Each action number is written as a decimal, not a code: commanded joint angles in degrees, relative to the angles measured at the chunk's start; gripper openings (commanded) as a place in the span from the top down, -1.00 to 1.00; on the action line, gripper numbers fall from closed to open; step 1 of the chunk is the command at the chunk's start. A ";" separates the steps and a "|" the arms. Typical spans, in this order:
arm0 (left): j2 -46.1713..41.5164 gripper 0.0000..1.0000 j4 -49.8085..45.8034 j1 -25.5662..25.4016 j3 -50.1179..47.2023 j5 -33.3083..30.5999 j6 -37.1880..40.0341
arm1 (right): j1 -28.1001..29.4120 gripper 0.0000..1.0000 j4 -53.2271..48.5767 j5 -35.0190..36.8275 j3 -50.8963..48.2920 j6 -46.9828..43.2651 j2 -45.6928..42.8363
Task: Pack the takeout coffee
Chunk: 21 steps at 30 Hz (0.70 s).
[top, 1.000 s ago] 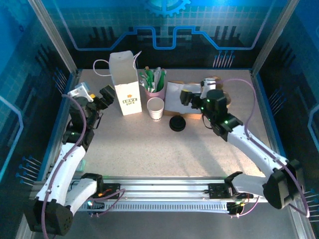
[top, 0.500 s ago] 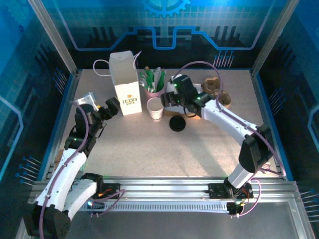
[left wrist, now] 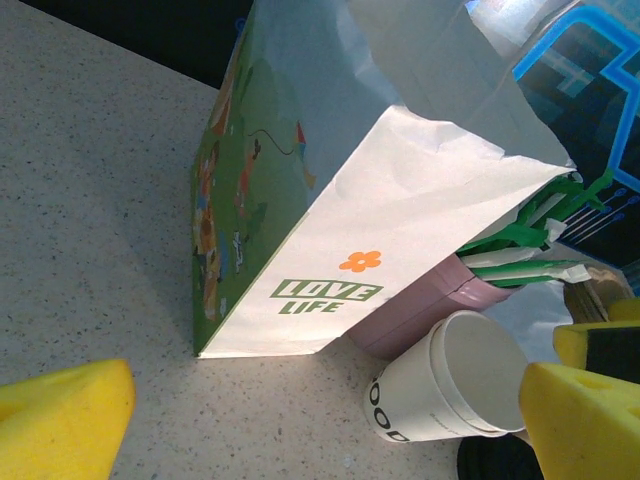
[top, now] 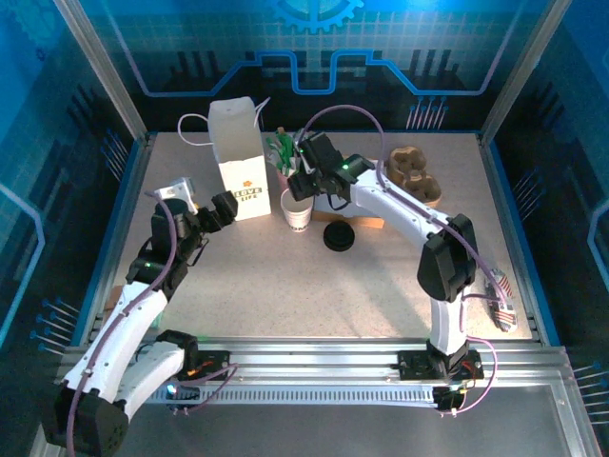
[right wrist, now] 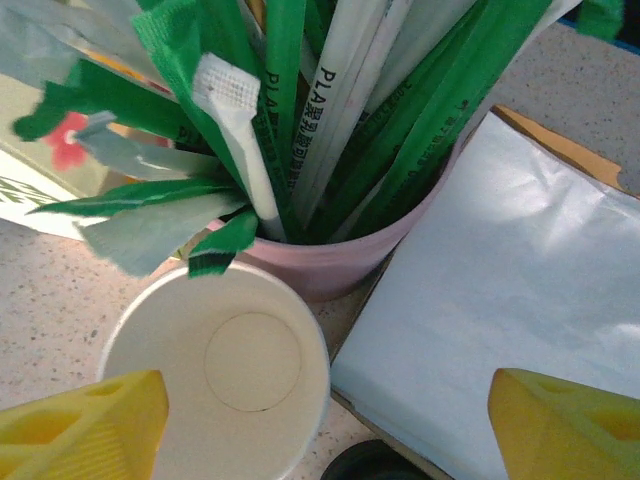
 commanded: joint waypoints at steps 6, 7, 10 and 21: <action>1.45 -0.99 -2.55 -2.35 3.32 -1.38 3.37 | 0.87 -0.44 -6.63 0.50 5.03 -1.52 5.29; 1.69 -0.99 -2.73 -2.42 3.53 -1.21 3.45 | 0.88 -0.41 -7.42 0.48 6.00 -1.52 6.20; 2.12 -0.99 -3.30 -2.61 3.96 -1.17 3.78 | 0.89 -0.29 -7.30 0.17 6.28 -1.48 7.27; 2.55 -0.99 -3.57 -3.05 4.13 -0.96 4.57 | -1.12 0.14 -6.47 -3.66 6.65 -0.02 8.95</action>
